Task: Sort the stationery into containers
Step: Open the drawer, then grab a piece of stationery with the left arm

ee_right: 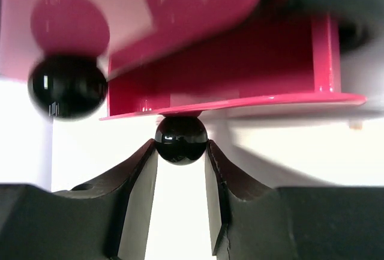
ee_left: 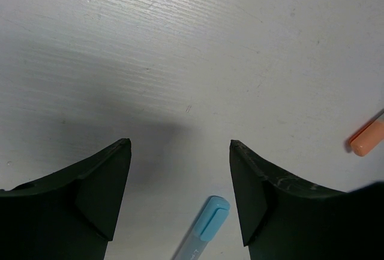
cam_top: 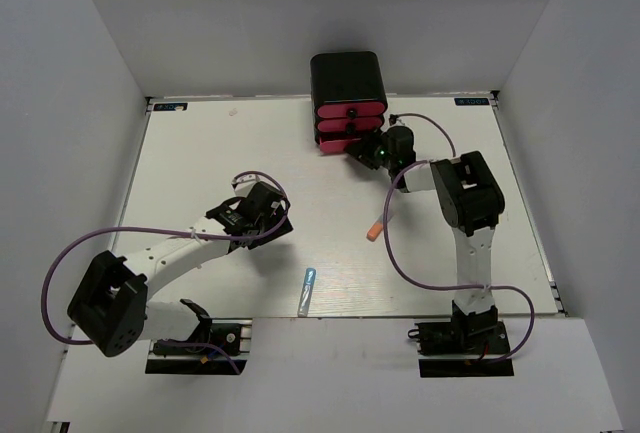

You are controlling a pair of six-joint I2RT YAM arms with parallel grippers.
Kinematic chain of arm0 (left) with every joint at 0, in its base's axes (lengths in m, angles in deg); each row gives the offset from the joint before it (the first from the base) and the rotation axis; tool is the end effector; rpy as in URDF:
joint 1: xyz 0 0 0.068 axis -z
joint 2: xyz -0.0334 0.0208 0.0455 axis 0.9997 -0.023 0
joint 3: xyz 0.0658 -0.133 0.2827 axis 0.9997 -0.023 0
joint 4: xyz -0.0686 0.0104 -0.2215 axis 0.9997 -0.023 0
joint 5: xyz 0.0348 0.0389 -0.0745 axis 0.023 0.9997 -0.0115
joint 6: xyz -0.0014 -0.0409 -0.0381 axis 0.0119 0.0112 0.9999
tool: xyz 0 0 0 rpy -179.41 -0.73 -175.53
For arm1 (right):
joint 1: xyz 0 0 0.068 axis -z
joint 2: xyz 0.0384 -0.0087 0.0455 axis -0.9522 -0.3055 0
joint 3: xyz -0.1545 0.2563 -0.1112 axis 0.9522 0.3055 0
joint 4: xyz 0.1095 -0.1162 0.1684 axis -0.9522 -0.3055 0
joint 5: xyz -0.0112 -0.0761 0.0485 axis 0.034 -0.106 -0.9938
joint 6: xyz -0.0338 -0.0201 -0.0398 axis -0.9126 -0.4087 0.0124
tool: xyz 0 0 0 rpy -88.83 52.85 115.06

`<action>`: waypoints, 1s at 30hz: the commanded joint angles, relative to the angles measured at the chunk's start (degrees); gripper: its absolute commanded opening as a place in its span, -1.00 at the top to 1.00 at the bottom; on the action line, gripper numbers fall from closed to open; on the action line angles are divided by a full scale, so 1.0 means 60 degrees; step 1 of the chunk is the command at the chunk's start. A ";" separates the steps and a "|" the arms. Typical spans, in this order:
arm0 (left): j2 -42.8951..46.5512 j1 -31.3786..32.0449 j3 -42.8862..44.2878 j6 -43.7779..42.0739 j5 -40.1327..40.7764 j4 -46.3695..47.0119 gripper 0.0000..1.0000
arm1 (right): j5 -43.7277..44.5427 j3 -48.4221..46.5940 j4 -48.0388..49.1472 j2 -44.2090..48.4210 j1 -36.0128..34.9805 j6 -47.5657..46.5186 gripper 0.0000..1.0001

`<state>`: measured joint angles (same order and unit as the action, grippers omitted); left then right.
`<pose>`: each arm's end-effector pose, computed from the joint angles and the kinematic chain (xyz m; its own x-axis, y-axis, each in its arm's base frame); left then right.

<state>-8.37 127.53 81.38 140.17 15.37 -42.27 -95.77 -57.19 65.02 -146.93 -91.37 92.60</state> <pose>0.1634 -0.1180 0.2599 -0.7874 -0.3885 -0.4786 -0.2814 0.9173 -0.2816 0.4493 0.1647 0.1871 -0.5796 0.5809 -0.5715 -0.1091 0.6396 0.7609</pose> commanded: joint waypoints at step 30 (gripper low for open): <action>0.0403 0.0043 0.0036 -0.1460 -0.2480 -0.0046 0.38 | -0.7803 0.2130 -0.7133 0.5845 0.0278 -1.0235 0.38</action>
<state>-6.55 127.53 81.38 134.72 6.19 -42.67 -129.45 -36.06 49.39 -112.84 -89.58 60.49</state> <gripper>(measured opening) 0.346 0.356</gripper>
